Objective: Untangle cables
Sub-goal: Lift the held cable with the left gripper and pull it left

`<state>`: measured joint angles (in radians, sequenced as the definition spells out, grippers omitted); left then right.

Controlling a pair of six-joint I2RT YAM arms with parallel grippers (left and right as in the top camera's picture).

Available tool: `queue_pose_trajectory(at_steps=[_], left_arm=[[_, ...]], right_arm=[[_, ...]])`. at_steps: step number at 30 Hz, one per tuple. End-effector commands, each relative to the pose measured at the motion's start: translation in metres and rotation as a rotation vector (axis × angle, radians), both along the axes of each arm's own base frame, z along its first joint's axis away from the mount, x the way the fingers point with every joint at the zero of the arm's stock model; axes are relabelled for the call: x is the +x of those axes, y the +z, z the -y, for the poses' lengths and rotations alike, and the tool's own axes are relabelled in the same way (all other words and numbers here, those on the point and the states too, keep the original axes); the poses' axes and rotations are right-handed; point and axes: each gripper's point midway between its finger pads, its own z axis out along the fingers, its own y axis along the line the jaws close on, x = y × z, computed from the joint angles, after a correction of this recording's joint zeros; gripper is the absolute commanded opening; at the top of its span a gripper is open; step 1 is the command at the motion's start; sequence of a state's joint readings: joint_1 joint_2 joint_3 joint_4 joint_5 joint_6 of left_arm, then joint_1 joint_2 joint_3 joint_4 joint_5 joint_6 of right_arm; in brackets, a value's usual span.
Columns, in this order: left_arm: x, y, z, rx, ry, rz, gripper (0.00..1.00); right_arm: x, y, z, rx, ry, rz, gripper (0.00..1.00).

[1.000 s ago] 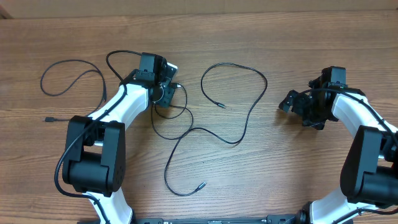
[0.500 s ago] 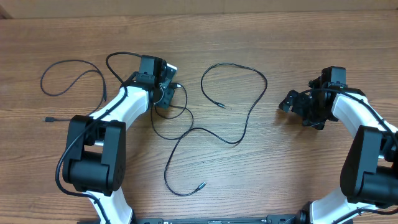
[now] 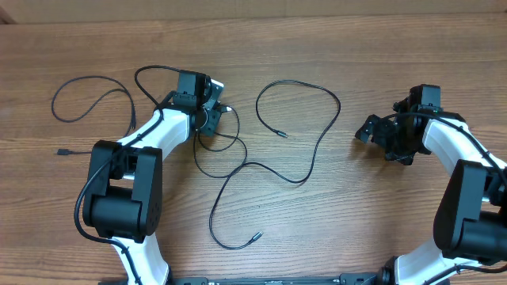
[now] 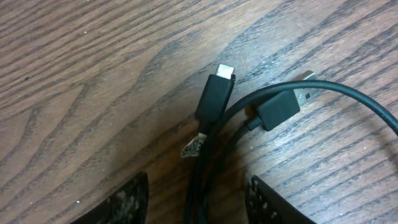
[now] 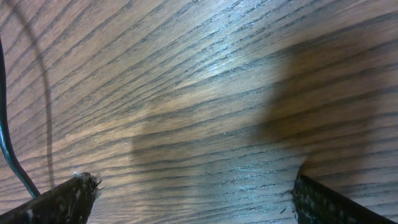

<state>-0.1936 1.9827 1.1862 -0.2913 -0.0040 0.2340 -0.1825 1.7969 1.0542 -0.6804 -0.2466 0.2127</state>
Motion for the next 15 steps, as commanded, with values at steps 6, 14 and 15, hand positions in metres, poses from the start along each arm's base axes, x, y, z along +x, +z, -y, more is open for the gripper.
queue_pose_trajectory(at_steps=[6,14,15], left_arm=[[-0.012,-0.026,-0.002,-0.024,0.075,-0.078,0.50],[-0.017,-0.046,0.000,-0.019,0.063,-0.112,0.04],[-0.016,-0.046,0.000,-0.020,0.063,-0.110,0.04]], right_arm=[[0.001,0.005,0.003,-0.014,-0.005,0.019,1.00],[0.001,0.005,0.003,-0.014,-0.005,0.019,1.00],[0.001,0.005,0.003,-0.014,-0.005,0.019,1.00]])
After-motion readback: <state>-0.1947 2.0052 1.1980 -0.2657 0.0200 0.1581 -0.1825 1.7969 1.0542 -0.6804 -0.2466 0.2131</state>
